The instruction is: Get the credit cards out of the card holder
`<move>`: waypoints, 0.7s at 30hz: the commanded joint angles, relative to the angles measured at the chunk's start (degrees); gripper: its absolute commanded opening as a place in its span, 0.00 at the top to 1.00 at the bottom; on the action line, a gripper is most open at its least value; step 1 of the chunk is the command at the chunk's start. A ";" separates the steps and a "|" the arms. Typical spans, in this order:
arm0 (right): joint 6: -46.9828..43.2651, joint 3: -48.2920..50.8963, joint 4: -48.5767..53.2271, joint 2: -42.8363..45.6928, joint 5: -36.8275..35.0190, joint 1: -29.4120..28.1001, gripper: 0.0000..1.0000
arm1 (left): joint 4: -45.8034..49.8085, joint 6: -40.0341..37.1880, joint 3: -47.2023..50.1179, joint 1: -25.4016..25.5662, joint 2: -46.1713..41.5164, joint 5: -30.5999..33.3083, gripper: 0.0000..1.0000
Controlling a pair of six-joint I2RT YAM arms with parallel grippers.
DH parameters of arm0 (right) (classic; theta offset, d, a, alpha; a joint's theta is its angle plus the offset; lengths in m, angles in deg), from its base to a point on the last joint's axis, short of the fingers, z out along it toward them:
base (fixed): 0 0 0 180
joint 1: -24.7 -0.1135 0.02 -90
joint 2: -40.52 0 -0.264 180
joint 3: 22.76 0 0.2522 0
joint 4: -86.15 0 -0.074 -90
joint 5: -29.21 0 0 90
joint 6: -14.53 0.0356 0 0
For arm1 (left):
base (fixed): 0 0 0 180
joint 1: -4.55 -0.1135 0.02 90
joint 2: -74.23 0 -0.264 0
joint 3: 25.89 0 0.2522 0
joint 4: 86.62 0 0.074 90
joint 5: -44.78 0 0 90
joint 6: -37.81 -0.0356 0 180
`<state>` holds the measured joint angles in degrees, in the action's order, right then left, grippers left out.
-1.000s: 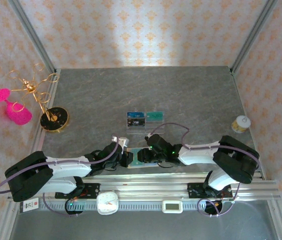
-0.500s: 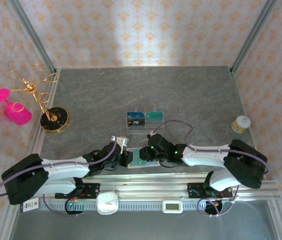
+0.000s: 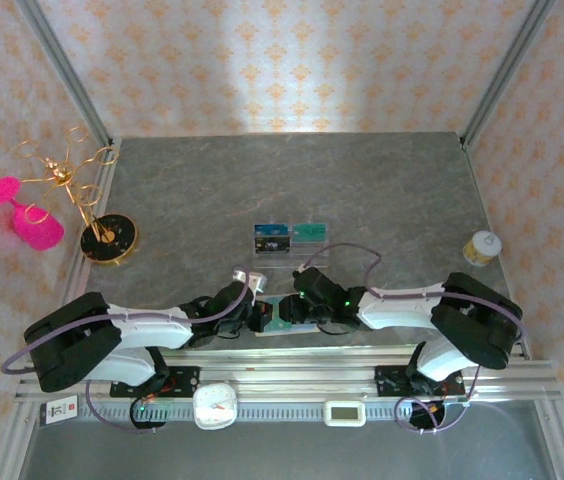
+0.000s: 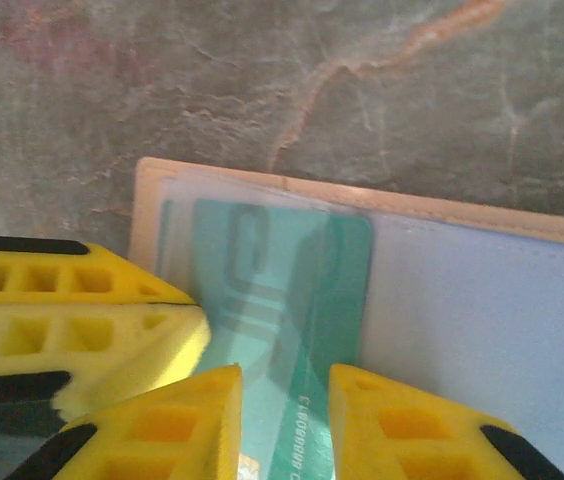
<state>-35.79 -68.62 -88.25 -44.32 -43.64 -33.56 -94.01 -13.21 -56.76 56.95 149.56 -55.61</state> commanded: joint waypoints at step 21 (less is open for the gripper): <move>-1.19 -0.79 -2.42 -1.77 4.74 -1.25 0.76 | -2.14 1.01 5.04 -1.13 0.89 -2.25 1.00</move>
<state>-36.56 -68.79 -87.90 -44.99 -42.70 -34.23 -101.02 -12.62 -52.34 56.14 148.64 -56.88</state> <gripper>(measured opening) 0.242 0.044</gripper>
